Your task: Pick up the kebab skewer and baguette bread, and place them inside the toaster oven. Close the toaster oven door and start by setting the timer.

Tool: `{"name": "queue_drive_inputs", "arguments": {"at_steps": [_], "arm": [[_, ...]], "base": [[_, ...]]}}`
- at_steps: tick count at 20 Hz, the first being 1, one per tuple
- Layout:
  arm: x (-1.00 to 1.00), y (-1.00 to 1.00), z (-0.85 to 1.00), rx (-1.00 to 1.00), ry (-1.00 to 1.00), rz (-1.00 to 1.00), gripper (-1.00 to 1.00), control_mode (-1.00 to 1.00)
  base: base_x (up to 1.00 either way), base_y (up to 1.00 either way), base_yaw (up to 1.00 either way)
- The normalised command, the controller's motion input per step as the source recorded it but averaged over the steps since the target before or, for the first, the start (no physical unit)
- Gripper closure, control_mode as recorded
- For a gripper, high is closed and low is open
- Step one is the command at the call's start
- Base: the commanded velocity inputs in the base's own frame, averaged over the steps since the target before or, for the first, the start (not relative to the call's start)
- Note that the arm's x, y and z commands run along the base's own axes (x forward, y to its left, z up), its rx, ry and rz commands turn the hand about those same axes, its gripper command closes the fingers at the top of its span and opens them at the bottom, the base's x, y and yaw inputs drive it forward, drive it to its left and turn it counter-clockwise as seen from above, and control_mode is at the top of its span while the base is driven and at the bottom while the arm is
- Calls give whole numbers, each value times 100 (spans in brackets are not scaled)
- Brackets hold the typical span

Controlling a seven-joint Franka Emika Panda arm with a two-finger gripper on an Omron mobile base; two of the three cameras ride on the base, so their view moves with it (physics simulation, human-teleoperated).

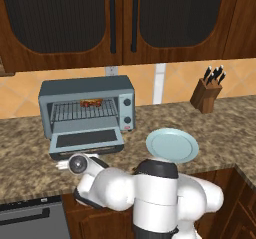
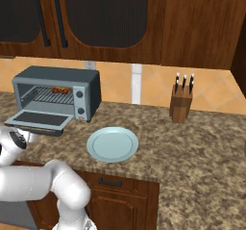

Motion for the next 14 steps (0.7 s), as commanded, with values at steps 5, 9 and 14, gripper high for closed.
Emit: {"name": "queue_drive_inputs", "arguments": {"at_steps": [5, 9, 14], "arm": [[31, 3, -26, 0, 0, 1, -100, -100], [30, 3, -13, 0, 0, 0, -100, -100], [16, 0, 15, 0, -8, 0, -100, -100]], "base": [[0, 0, 0], [0, 0, 0], [0, 0, 0]]}}
